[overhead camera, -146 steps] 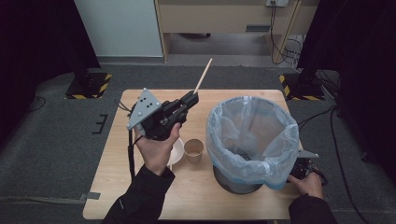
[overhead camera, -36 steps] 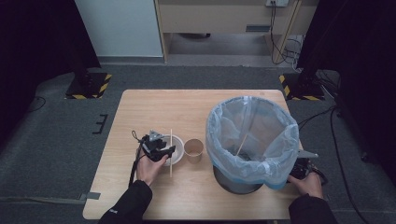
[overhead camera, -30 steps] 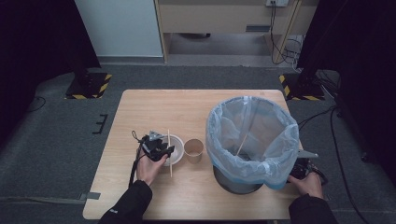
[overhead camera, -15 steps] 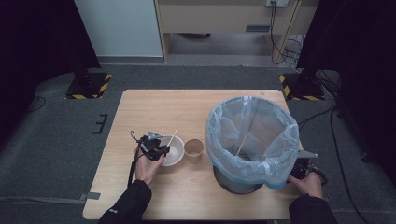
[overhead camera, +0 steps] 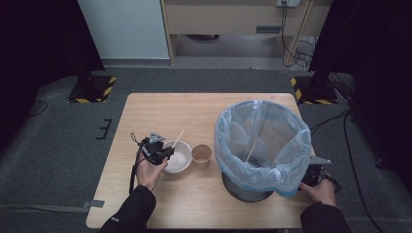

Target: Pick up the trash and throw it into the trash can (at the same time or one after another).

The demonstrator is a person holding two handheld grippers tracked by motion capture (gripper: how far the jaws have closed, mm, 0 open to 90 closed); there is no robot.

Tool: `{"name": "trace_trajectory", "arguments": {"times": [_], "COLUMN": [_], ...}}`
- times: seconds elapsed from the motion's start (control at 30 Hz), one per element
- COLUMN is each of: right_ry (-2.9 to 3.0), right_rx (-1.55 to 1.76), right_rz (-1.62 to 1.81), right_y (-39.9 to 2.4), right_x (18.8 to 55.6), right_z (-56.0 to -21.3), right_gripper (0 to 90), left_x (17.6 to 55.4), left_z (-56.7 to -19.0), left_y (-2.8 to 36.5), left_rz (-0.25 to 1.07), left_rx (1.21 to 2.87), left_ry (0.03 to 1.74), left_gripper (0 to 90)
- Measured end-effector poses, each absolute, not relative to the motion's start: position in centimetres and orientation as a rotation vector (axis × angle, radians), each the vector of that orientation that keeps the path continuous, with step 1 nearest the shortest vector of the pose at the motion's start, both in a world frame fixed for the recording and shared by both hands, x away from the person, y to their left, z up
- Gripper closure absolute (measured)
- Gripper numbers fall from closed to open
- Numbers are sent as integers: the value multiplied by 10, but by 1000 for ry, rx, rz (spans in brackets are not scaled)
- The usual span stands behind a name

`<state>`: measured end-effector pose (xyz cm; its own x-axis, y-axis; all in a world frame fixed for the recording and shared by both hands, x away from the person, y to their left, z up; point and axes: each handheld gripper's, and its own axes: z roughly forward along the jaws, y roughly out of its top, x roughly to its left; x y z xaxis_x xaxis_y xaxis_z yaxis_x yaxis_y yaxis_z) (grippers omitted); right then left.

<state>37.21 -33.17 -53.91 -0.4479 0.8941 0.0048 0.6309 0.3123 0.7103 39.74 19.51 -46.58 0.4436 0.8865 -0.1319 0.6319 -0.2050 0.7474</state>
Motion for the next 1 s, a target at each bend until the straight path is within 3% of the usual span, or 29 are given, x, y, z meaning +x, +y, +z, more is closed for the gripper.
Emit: {"name": "trace_trajectory", "arguments": {"times": [1.0], "right_ry": [2194], "right_rx": [1358], "right_rz": [918], "right_y": [-332], "right_x": [372], "right_z": [-539], "right_gripper": [15], "left_x": [348], "left_z": [-348], "left_y": [219], "left_rz": [565], "left_rx": [1562], "left_ry": [1004], "left_gripper": [850]}}
